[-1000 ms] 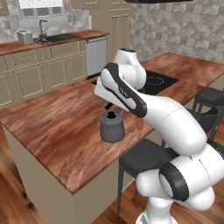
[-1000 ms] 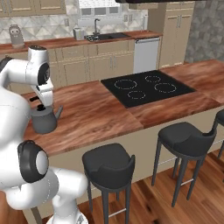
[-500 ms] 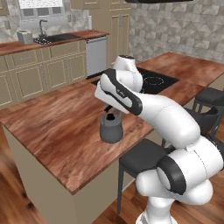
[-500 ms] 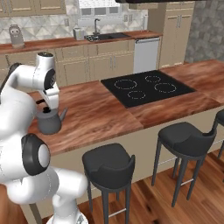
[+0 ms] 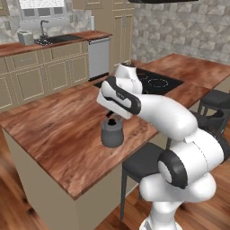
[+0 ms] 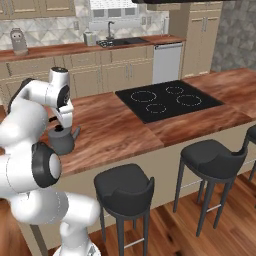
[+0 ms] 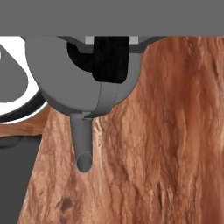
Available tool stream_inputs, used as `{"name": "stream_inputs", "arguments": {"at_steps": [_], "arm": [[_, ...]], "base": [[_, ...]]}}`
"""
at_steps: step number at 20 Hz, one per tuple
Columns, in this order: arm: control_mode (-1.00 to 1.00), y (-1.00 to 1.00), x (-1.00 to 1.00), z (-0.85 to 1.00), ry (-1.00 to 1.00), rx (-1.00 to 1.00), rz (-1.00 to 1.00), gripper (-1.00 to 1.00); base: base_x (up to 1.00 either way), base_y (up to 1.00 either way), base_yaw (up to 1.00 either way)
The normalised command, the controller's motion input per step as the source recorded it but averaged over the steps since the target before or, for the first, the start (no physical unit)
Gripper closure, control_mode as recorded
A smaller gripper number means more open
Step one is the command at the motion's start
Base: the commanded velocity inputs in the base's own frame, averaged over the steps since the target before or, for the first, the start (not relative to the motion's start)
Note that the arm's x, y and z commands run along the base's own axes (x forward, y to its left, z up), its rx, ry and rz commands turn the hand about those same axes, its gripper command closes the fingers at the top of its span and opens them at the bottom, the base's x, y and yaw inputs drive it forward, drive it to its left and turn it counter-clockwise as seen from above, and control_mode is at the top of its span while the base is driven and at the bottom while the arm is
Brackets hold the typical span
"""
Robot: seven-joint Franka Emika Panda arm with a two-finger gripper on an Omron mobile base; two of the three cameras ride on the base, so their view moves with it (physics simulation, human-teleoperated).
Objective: The kettle is done boiling. Turn off the stove, then wait for 300 timesteps before moving the kettle to the dining table.
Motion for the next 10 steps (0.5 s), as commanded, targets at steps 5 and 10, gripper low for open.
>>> {"name": "stream_inputs", "arguments": {"at_steps": [5, 10], "arm": [[-1.0, 0.0, 0.41, -0.25, 0.04, 0.0, 0.0, 1.0], [-1.0, 0.0, 0.41, -0.31, 0.05, 0.0, 0.0, 1.0]], "base": [[0.0, 0.0, 0.0], [0.0, 0.0, 0.0]]}}
